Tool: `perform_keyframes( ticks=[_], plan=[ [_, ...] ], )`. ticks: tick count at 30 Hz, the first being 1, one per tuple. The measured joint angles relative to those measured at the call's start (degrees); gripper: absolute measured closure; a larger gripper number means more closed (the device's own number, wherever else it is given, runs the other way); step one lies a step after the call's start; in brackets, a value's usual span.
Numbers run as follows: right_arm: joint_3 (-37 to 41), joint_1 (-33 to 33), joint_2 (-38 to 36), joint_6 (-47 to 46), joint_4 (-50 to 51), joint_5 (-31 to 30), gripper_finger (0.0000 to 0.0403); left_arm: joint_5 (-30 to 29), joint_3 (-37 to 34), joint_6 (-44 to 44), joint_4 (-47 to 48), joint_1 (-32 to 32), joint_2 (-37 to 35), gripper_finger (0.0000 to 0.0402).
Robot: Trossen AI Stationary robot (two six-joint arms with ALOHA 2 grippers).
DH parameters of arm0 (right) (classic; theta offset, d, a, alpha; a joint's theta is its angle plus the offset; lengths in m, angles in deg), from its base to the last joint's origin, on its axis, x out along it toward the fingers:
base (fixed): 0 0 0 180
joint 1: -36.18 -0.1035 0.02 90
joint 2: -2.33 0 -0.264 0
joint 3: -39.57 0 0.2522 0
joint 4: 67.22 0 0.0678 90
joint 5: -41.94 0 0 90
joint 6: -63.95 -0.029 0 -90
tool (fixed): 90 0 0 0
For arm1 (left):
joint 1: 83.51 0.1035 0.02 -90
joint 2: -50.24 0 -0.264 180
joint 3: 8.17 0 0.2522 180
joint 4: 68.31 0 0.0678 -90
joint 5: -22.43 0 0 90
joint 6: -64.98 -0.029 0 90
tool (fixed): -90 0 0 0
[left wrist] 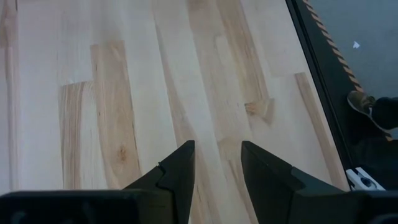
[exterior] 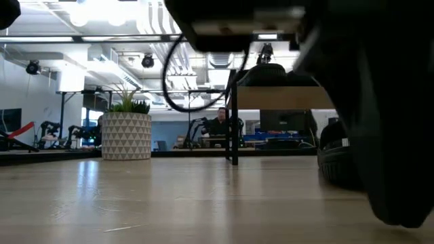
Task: Pick and place slides into the shelf
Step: Put the black slide under the shelf
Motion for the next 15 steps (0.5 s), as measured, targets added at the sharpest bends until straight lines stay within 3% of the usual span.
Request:
perform_keyframes(
  ticks=[3,5,8,12,15],
  plan=[
    [1.77,0.00,-2.52,-0.10,0.14,-0.64,0.0394,0.00,0.00,0.06,0.00,0.00,0.00,0.0286],
    [1.96,-1.07,-5.35,0.07,-1.96,-7.25,0.0394,0.00,0.00,0.69,0.00,0.00,0.00,0.0286],
    [1.40,-4.65,-9.42,4.80,-8.64,-26.31,0.0394,0.00,0.00,1.38,0.01,0.00,0.00,0.0286],
    [0.34,-10.19,-13.45,-1.23,-6.12,-53.15,0.0394,0.00,0.00,1.43,-0.15,0.00,0.00,0.0286],
    [0.47,-12.49,-15.10,0.48,-8.97,-70.69,0.0394,0.00,0.01,1.46,-0.20,0.00,0.00,0.0286]
  ],
)
